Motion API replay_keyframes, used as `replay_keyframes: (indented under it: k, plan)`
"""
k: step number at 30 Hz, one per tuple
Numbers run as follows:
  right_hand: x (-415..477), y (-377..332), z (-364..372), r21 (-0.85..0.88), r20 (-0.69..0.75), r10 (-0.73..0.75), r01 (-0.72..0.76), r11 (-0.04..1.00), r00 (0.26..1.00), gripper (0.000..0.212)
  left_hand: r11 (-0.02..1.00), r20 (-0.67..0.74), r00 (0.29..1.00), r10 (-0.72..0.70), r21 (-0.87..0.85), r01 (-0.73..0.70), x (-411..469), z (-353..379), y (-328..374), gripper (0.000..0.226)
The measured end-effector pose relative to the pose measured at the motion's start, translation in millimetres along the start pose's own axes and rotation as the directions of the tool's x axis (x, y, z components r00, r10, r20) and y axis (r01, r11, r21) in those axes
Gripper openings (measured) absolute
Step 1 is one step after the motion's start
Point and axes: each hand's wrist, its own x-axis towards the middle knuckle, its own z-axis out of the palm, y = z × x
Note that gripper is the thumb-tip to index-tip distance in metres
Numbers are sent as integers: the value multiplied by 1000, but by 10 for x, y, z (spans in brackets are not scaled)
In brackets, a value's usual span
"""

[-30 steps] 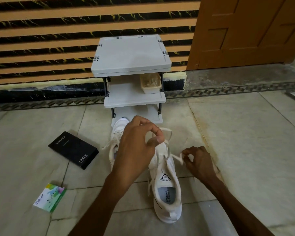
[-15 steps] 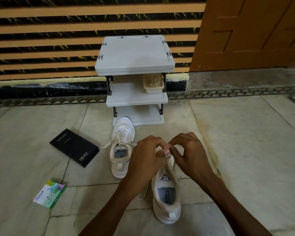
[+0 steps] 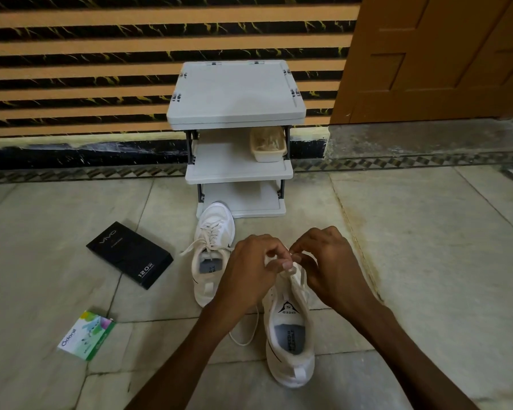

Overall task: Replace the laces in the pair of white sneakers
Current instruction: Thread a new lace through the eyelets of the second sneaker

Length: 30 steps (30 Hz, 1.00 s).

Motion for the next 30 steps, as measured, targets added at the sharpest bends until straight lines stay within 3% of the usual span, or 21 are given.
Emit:
replay_keyframes:
  k: [3, 6, 12, 17, 22, 30]
  plan:
    - [-2, -27, 26, -68, 11, 1, -1, 998, 1000, 13, 998, -48, 998, 27, 59, -25, 6, -2, 10, 17]
    - [-19, 28, 107, -27, -14, 34, -34, 999, 999, 9, 1000, -97, 995, -7, -26, 5, 6, -32, 55, 21]
    - [-185, 445, 430, -6, 95, 283, -284, 959, 954, 11, 994, -216, 976, -32, -110, 8, -33, -215, 171, 32]
    - [-401, 743, 606, 13, 160, 458, -466, 885, 874, 13, 995, -264, 964, -10, -100, -18, -80, -266, 276, 25]
    - [-415, 763, 612, 91, 158, 525, -542, 835, 836, 17, 996, -321, 947, -3, -86, -27, -34, -307, 283, 16]
    - [-419, 729, 610, 157, 200, 558, -589, 793, 805, 18, 1000, -366, 930, -29, -13, 26, 47, -319, 195, 19]
